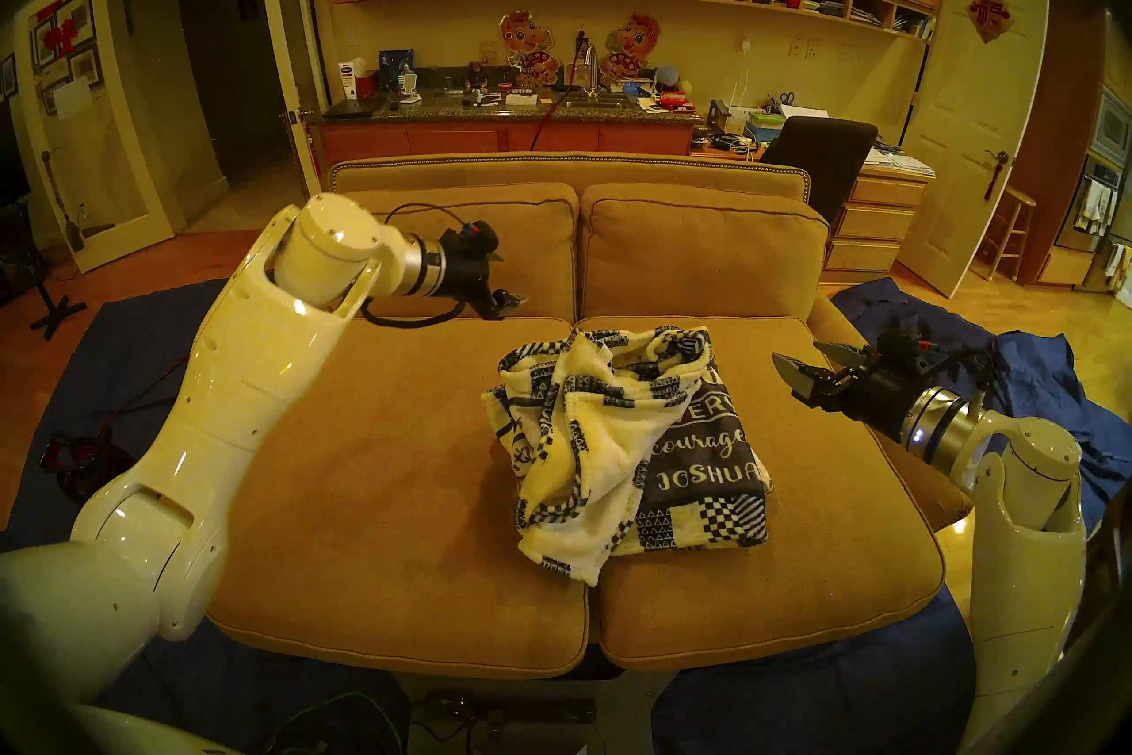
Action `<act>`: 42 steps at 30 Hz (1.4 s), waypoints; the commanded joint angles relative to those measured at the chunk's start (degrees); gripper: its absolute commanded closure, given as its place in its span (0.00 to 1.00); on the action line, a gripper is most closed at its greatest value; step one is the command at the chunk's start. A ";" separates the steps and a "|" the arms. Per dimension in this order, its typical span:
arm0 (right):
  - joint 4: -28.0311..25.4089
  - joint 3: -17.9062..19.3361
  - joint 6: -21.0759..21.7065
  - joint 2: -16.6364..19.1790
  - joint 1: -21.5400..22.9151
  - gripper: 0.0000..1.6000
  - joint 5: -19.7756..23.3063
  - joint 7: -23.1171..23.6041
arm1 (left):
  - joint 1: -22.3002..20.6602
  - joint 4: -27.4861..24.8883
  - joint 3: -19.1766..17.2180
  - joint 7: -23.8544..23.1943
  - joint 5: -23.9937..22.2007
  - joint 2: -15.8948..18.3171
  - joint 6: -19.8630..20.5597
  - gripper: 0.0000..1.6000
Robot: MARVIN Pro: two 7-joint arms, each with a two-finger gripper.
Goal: Fold the blanket in half twice
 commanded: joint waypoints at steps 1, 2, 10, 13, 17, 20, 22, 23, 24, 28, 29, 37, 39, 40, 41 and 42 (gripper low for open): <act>-0.46 0.27 -0.03 0.20 0.26 0.00 0.03 -0.05 | 8.10 -1.15 -7.18 4.95 -4.76 0.56 -8.30 0.00; -0.46 0.27 -0.03 0.20 0.26 0.00 0.03 -0.05 | 6.45 0.13 -6.31 5.06 -5.75 1.02 -6.65 0.00; -0.53 0.30 0.03 0.19 0.25 0.00 0.03 -0.09 | 11.42 -1.22 -11.78 9.97 -9.71 -0.51 -14.83 0.00; -0.55 0.31 0.05 0.18 0.24 0.00 0.03 -0.11 | 11.78 -0.45 -12.06 10.34 -10.36 -0.80 -18.16 0.00; -0.56 0.31 0.07 0.18 0.24 0.00 0.03 -0.12 | 11.84 0.39 -12.17 10.38 -10.72 -0.94 -20.90 0.00; -0.57 0.31 0.08 0.18 0.24 0.00 0.03 -0.13 | 11.77 1.49 -12.32 10.22 -10.96 -1.12 -24.11 0.00; -0.57 0.31 0.08 0.18 0.24 0.00 0.03 -0.13 | 11.71 1.81 -12.36 10.14 -11.00 -1.19 -24.87 0.00; -0.57 0.31 0.08 0.18 0.24 0.00 0.03 -0.13 | 11.69 1.89 -12.36 10.11 -11.02 -1.20 -25.03 0.00; -0.57 0.31 0.08 0.18 0.24 0.00 0.03 -0.13 | 11.69 1.89 -12.36 10.11 -11.02 -1.20 -25.03 0.00; -0.58 -0.05 -0.86 0.27 0.29 0.00 -0.48 -0.16 | 11.63 2.09 -12.39 10.03 -11.06 -1.24 -25.41 0.00; -0.91 -0.91 -1.97 0.60 0.45 0.00 -0.80 0.46 | 11.64 2.08 -12.40 10.03 -11.05 -1.25 -25.40 0.00; -5.38 -10.98 -2.58 0.49 3.82 0.00 -2.58 0.06 | 11.71 2.02 -12.44 10.14 -10.91 -1.33 -25.28 0.00; -5.93 -13.21 -2.64 0.31 4.63 0.00 -4.03 -0.40 | 11.72 2.02 -12.46 10.13 -10.91 -1.34 -25.33 0.00; -6.00 -14.62 -2.65 0.56 5.11 0.00 -4.23 -0.73 | 11.72 2.02 -12.47 10.13 -10.90 -1.35 -25.34 0.00; -6.19 -15.41 -2.58 0.44 5.47 0.00 -4.56 -0.96 | 11.72 2.03 -12.47 10.13 -10.90 -1.35 -25.35 0.00; -6.19 -15.41 -2.58 0.44 5.47 0.00 -4.56 -0.96 | 11.72 2.03 -12.47 10.13 -10.90 -1.35 -25.35 0.00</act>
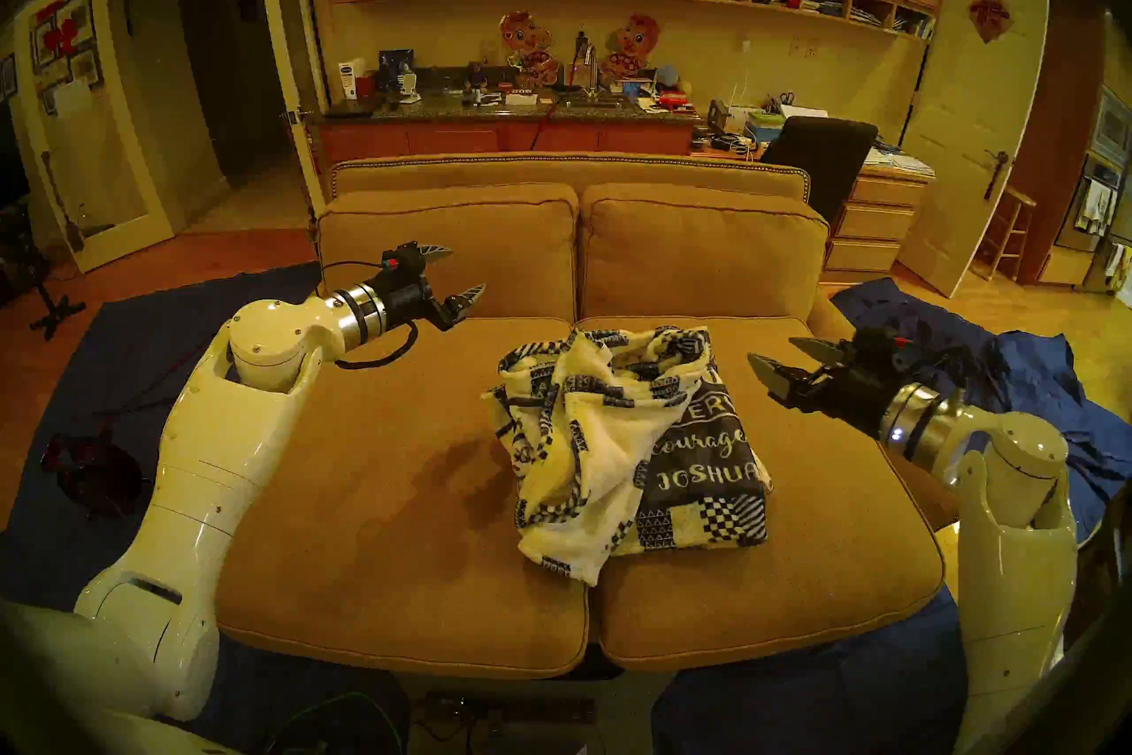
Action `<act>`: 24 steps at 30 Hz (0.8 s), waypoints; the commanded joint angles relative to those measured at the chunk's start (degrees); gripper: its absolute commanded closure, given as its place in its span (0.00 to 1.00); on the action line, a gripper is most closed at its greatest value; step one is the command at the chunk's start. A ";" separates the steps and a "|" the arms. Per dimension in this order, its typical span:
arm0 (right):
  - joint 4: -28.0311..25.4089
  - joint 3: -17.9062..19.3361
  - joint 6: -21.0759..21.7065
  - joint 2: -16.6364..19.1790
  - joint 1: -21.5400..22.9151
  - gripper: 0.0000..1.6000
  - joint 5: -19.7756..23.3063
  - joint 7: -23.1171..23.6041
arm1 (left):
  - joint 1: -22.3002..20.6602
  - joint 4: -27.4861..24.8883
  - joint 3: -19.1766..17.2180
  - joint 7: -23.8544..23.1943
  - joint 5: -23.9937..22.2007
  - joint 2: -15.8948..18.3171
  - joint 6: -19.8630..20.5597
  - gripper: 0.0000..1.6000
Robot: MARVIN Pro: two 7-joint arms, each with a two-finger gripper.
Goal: Fold the blanket in half twice
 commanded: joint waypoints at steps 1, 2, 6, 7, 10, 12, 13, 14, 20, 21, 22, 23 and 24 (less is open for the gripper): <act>-2.79 -8.19 -0.25 0.11 3.92 0.00 -2.91 -1.48 | -0.93 -0.65 -0.25 -0.17 -0.24 0.05 -0.50 0.00; -2.78 -9.49 -0.43 0.36 4.34 0.00 -3.39 -2.13 | -0.93 -0.64 -0.26 -0.18 -0.24 0.05 -0.52 0.00; -3.18 -13.51 -0.81 0.10 5.23 0.00 -5.86 -3.03 | -0.92 -0.63 -0.28 -0.20 -0.24 0.03 -0.59 0.00; -3.51 -13.91 -0.69 -0.33 5.24 0.00 -6.82 -2.74 | -0.92 -0.63 -0.29 -0.20 -0.23 0.02 -0.59 0.00; -3.24 -17.27 -1.42 -0.01 6.11 0.00 -8.72 -4.07 | -0.92 -0.62 -0.31 -0.23 -0.23 0.01 -0.63 0.00; -3.18 -18.99 -1.99 -0.06 6.75 0.00 -10.27 -4.55 | -0.93 -0.61 -0.32 -0.24 -0.23 0.00 -0.66 0.00; -3.05 -19.88 -2.28 0.03 7.12 0.00 -11.27 -5.03 | -0.93 -0.60 -0.32 -0.26 -0.23 0.00 -0.67 0.00; -2.87 -20.60 -2.59 0.10 7.50 0.00 -12.14 -5.40 | -0.93 -0.60 -0.33 -0.27 -0.24 0.00 -0.69 0.00; -0.48 -25.49 -3.62 2.53 10.87 0.00 -17.73 -5.75 | -0.94 -0.57 -0.36 -0.35 -0.23 -0.02 -0.74 0.00; 0.10 -26.06 -3.47 2.62 11.45 0.00 -18.12 -5.69 | -0.95 -0.56 -0.38 -0.38 -0.23 -0.03 -0.76 0.00; 0.63 -26.54 -3.03 2.91 12.09 0.00 -18.30 -5.24 | -0.95 -0.56 -0.39 -0.41 -0.22 -0.04 -0.77 0.00; 0.84 -27.02 -2.79 3.45 12.50 0.00 -18.93 -5.00 | -0.96 -0.55 -0.40 -0.43 -0.22 -0.05 -0.77 0.00; 1.10 -27.30 -2.88 3.56 12.77 0.00 -19.17 -4.86 | -0.96 -0.55 -0.41 -0.44 -0.21 -0.05 -0.78 0.00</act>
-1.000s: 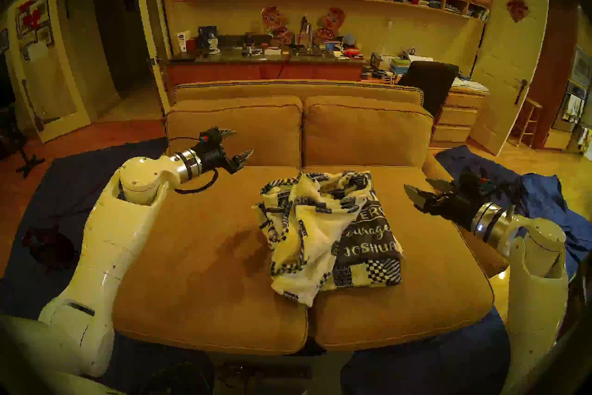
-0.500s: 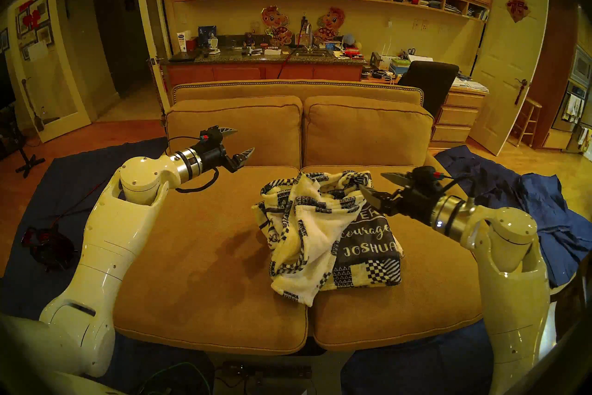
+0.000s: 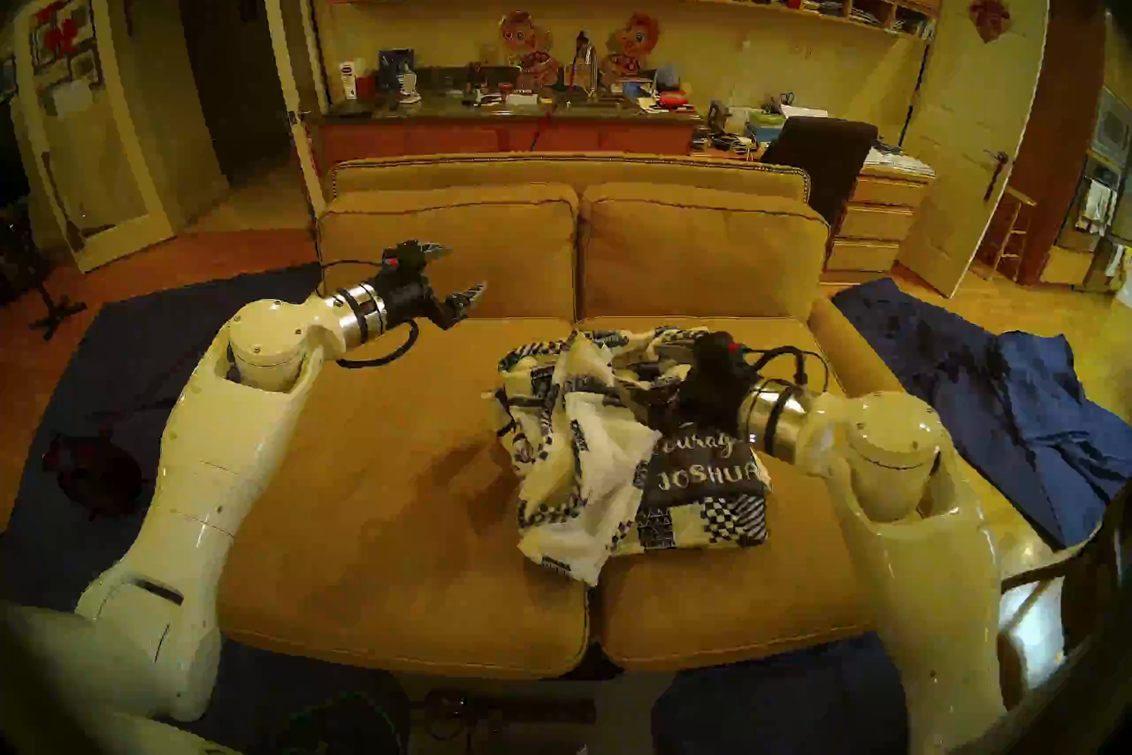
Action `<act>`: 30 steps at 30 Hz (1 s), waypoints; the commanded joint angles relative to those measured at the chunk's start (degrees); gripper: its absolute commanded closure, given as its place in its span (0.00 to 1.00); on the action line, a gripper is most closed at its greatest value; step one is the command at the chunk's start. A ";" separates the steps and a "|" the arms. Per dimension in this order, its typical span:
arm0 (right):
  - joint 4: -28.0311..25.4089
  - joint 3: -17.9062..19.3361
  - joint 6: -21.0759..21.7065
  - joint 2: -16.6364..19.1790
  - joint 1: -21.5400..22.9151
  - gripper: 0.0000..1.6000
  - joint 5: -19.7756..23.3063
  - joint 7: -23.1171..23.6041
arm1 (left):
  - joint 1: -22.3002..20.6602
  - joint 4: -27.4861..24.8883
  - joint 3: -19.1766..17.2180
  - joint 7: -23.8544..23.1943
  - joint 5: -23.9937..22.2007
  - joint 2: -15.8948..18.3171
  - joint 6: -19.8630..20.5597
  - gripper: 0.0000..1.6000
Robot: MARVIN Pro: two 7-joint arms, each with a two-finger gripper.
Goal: Fold the blanket in half twice
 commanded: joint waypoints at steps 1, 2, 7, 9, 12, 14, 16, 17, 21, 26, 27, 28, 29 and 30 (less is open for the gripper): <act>1.79 -3.58 -0.32 2.74 4.85 0.00 -3.60 0.62 | -0.95 -0.53 -0.24 -0.23 -0.19 0.14 -0.37 0.00; 2.01 -3.79 -0.46 2.76 4.97 0.00 -3.81 0.64 | -0.96 -0.52 -0.25 -0.24 -0.19 0.13 -0.37 0.00; 2.80 -4.67 -1.02 3.01 5.49 0.00 -4.49 1.01 | -0.96 -0.51 -0.31 -0.32 -0.15 0.08 -0.39 0.00; 3.11 -5.08 -1.03 3.01 5.86 0.00 -4.65 1.32 | -0.96 -0.51 -0.33 -0.34 -0.13 0.07 -0.40 0.00; 3.83 -5.99 -1.00 3.00 6.75 0.02 -5.21 1.64 | -0.96 -0.50 -0.35 -0.37 -0.11 0.04 -0.40 0.00; 4.37 -6.75 -1.08 3.05 7.43 0.04 -5.63 1.95 | -0.96 -0.50 -0.37 -0.39 -0.09 0.03 -0.41 0.00; 4.78 -7.70 -1.13 3.21 8.20 0.05 -6.57 1.92 | -0.96 -0.50 -0.39 -0.41 -0.08 0.01 -0.41 0.00; 5.21 -8.10 -1.15 3.14 8.67 0.06 -6.83 1.93 | -0.96 -0.50 -0.40 -0.41 -0.07 0.01 -0.41 0.00; 6.08 -9.07 -0.90 3.08 9.95 0.20 -7.71 2.01 | -0.95 -0.50 -0.42 -0.44 -0.05 -0.02 -0.41 0.00; 7.50 -10.07 -0.20 2.88 11.51 0.26 -8.41 2.31 | -0.95 -0.50 -0.46 -0.47 -0.02 -0.05 -0.41 0.00; 7.71 -10.17 -0.05 2.85 11.73 0.28 -8.47 2.37 | -0.95 -0.50 -0.46 -0.48 -0.01 -0.05 -0.41 0.00; 7.87 -10.28 0.18 2.86 11.94 0.31 -8.51 2.51 | -0.95 -0.50 -0.47 -0.48 -0.01 -0.06 -0.42 0.00; 7.98 -10.45 0.80 3.03 12.28 0.36 -8.47 2.92 | -0.95 -0.50 -0.47 -0.49 0.00 -0.07 -0.42 0.00; 8.15 -10.56 0.96 3.12 12.47 0.42 -8.48 3.14 | -0.95 -0.49 -0.48 -0.49 0.00 -0.07 -0.42 0.00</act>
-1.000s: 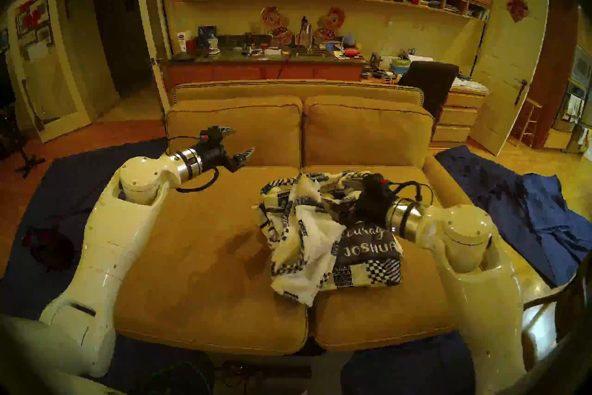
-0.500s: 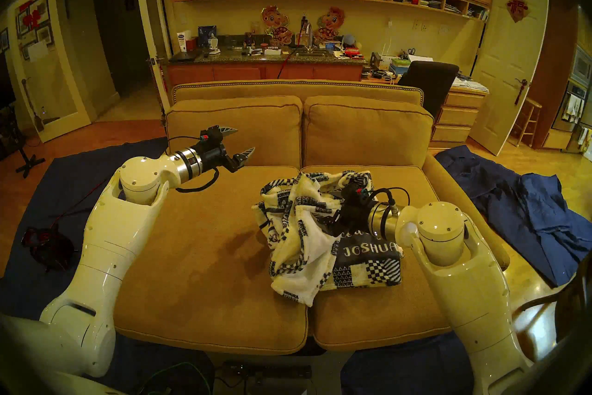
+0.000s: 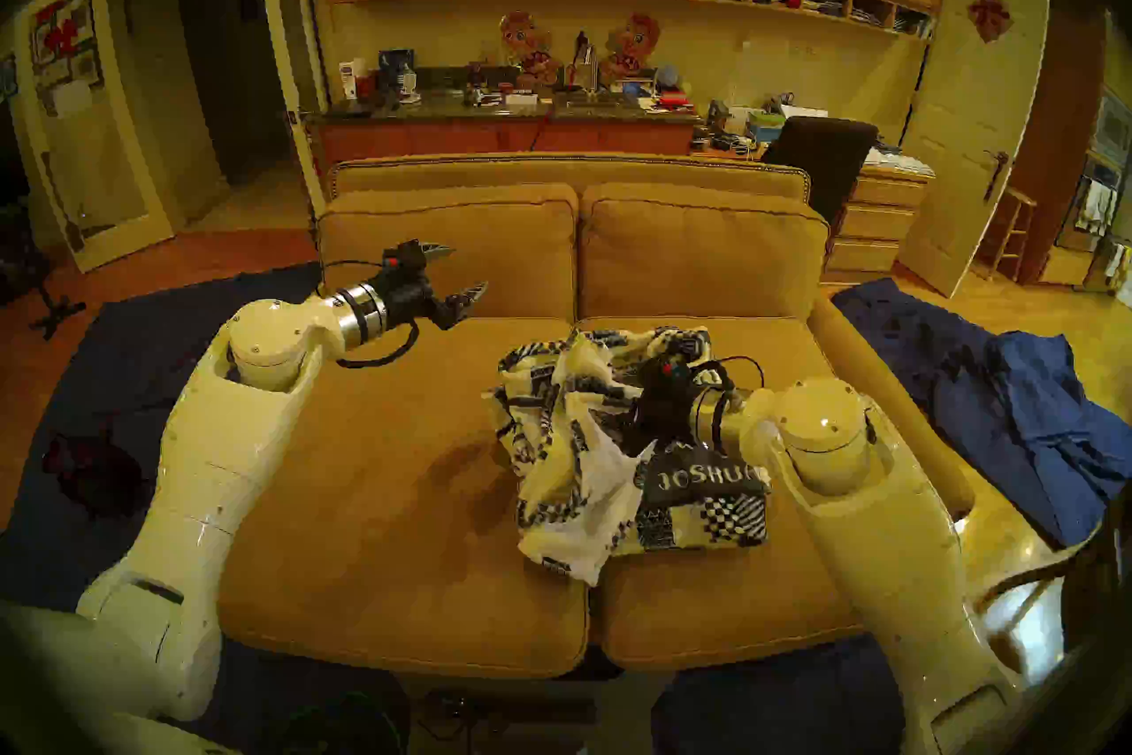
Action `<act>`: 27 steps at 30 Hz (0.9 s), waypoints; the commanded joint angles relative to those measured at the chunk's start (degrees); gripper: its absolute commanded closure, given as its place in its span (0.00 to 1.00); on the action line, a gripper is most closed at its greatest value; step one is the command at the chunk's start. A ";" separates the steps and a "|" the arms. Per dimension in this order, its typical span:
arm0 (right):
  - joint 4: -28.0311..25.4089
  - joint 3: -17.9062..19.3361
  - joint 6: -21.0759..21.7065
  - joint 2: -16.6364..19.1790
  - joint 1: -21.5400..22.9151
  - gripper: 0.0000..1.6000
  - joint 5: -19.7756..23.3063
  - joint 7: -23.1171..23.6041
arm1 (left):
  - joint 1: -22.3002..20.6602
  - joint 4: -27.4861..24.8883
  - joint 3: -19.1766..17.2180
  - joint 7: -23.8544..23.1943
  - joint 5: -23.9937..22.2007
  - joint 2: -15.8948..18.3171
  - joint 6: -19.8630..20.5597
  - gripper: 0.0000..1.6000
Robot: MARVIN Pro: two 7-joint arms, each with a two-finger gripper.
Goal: Fold the blanket in half twice
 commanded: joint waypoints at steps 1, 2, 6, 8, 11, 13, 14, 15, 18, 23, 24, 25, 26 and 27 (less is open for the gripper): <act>0.24 -0.09 1.37 0.04 3.27 0.42 -0.18 0.36 | -0.95 -0.52 -0.23 0.04 -0.01 0.09 -0.27 0.00; 0.33 -0.20 1.45 0.12 3.35 0.41 -0.28 0.49 | -0.95 -0.52 -0.23 0.04 -0.01 0.08 -0.27 0.00; 0.56 -0.60 1.75 0.36 3.35 0.53 -0.62 0.93 | -0.95 -0.52 -0.25 0.02 0.01 0.07 -0.28 0.00; 0.64 -0.65 1.75 0.33 3.32 0.57 -0.81 0.95 | -0.95 -0.52 -0.26 0.01 0.02 0.06 -0.28 0.00; 0.57 -0.31 1.59 0.23 3.08 0.72 -0.85 0.84 | -0.95 -0.52 -0.27 0.00 0.03 0.05 -0.29 0.00; 0.28 0.17 1.55 0.37 2.77 0.84 -0.72 0.90 | -0.95 -0.52 -0.28 -0.01 0.04 0.04 -0.29 0.00; 0.11 0.40 1.56 0.47 2.62 0.98 -0.67 0.94 | -0.95 -0.52 -0.28 -0.01 0.04 0.04 -0.29 0.00; 0.00 0.65 1.56 0.60 2.49 1.00 -0.60 1.07 | -0.95 -0.52 -0.29 -0.02 0.04 0.03 -0.29 0.00; -0.16 1.03 1.56 0.77 2.30 1.00 -0.49 1.22 | -0.95 -0.51 -0.29 -0.02 0.05 0.03 -0.29 0.00; -0.40 1.38 1.69 0.95 2.29 0.22 -0.46 1.47 | -0.95 -0.51 -0.31 -0.04 0.07 0.01 -0.29 0.00; -0.40 1.38 1.69 0.95 2.29 0.22 -0.46 1.47 | -0.95 -0.51 -0.31 -0.04 0.07 0.01 -0.29 0.00; -0.48 1.32 1.77 1.01 2.42 0.18 -0.40 1.61 | -0.95 -0.51 -0.32 -0.05 0.07 0.01 -0.29 0.00; -0.53 1.29 1.87 1.07 2.49 0.16 -0.35 1.73 | -0.95 -0.51 -0.32 -0.05 0.08 0.00 -0.29 0.00; -0.64 1.21 2.10 1.23 2.53 0.16 -0.31 1.96 | -0.95 -0.51 -0.32 -0.05 0.08 0.00 -0.29 0.00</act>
